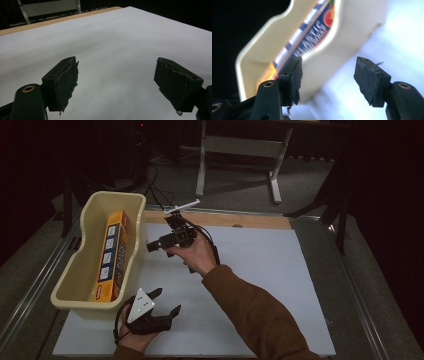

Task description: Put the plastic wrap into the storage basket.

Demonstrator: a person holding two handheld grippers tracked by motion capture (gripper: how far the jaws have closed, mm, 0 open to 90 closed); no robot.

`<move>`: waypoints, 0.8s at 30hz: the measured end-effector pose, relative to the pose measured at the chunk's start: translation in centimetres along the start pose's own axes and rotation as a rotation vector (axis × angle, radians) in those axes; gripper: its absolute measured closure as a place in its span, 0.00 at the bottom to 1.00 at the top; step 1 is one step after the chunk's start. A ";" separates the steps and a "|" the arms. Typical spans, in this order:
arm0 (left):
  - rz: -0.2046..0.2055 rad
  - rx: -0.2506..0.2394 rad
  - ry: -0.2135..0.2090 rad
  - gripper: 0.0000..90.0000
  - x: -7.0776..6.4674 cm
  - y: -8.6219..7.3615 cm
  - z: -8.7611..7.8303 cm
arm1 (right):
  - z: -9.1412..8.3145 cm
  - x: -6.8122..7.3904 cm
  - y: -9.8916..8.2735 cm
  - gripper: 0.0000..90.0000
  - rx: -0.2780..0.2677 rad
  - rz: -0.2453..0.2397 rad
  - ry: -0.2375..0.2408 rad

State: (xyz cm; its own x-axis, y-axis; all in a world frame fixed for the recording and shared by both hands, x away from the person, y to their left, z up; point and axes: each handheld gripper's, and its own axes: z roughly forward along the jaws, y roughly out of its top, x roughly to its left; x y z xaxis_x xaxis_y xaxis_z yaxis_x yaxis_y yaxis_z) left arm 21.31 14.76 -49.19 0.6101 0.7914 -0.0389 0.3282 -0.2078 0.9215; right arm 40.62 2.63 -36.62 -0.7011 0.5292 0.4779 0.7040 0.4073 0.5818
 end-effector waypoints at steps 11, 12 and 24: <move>-0.027 0.001 -0.023 0.21 0.2 -0.1 0.1 | -4.5 -2.7 -6.3 0.32 -0.051 -0.120 -0.192; -0.031 0.002 -0.023 0.21 0.3 -0.1 0.1 | -4.8 -3.0 -6.7 0.32 -0.052 -0.126 -0.203; -0.034 0.033 -0.009 0.20 0.3 -0.4 0.2 | -7.8 -6.0 -14.4 0.29 -0.147 -0.215 -0.336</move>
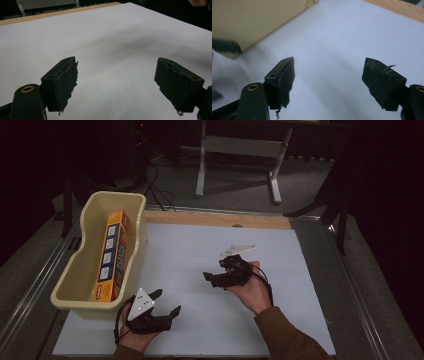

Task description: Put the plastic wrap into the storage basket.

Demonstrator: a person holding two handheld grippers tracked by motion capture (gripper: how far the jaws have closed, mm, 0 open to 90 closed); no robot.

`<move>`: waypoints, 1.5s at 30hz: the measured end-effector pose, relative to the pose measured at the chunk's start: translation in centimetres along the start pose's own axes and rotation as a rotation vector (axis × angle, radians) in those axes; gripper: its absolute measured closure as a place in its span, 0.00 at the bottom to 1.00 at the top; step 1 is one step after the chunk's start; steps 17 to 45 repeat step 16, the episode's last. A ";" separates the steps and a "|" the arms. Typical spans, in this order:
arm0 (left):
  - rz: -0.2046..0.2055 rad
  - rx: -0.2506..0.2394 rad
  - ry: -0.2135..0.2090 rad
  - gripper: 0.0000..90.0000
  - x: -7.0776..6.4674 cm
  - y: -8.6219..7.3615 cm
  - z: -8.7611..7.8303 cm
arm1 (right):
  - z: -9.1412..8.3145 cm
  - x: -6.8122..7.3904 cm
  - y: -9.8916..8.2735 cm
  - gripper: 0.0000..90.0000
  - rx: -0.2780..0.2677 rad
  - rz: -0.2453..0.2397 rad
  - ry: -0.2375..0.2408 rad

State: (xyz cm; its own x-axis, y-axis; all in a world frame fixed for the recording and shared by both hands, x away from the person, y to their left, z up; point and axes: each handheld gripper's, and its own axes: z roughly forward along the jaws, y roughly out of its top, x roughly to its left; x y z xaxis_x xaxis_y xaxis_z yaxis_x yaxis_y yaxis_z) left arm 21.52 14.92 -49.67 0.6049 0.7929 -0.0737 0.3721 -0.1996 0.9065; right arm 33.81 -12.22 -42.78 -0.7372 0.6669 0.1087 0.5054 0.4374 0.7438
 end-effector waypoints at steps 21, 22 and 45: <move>-0.017 0.059 0.070 0.20 0.5 -0.8 0.3 | -4.6 -5.2 -12.3 0.15 -0.113 0.069 -0.098; -0.017 0.059 0.070 0.20 0.5 -0.8 0.3 | -4.6 -5.2 -12.3 0.15 -0.113 0.069 -0.098; -0.017 0.059 0.070 0.20 0.5 -0.8 0.3 | -4.6 -5.2 -12.3 0.15 -0.113 0.069 -0.098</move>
